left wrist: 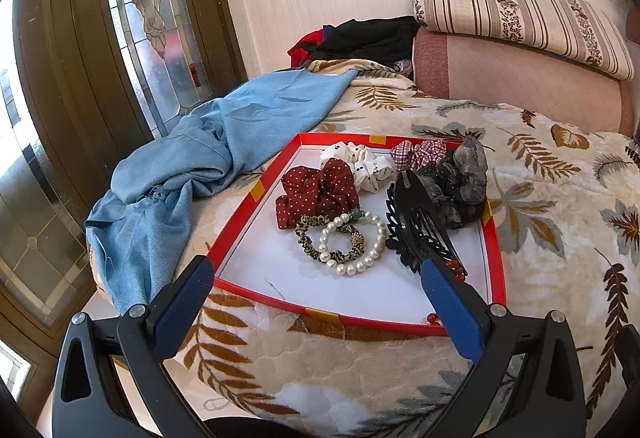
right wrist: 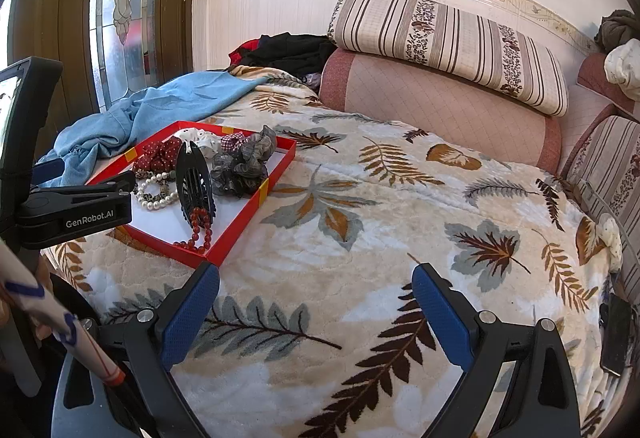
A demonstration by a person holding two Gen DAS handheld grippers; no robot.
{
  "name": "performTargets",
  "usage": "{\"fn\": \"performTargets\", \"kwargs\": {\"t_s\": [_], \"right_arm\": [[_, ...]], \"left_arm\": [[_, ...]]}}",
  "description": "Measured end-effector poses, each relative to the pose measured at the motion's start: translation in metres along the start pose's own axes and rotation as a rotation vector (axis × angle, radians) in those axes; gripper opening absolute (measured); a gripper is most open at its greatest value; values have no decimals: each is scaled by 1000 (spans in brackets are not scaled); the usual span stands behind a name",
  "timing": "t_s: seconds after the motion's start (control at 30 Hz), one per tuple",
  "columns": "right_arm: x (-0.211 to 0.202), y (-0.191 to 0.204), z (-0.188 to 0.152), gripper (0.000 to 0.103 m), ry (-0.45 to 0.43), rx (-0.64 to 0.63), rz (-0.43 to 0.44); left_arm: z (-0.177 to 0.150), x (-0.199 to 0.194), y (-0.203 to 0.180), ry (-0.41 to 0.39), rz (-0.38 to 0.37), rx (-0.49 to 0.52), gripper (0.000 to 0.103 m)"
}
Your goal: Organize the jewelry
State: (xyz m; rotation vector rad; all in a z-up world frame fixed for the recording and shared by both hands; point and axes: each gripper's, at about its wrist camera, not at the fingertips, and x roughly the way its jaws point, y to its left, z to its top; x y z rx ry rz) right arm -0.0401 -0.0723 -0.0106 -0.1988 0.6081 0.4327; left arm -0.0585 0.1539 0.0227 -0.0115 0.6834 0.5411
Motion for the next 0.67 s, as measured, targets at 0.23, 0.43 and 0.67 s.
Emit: {"fn": "performTargets", "kwargs": {"t_s": [0.23,0.43,0.67], "right_arm": [[0,0,0,99,-1,0,1],[-1,0,0,99,-2,-1,0],[0,-2,-1,99,3,5,0]], "left_arm": [[0,0,2,2,5,-3,103],[0,1,3,-1,14,-1,103],[-1,-3,1,-18,0,4,103]]}}
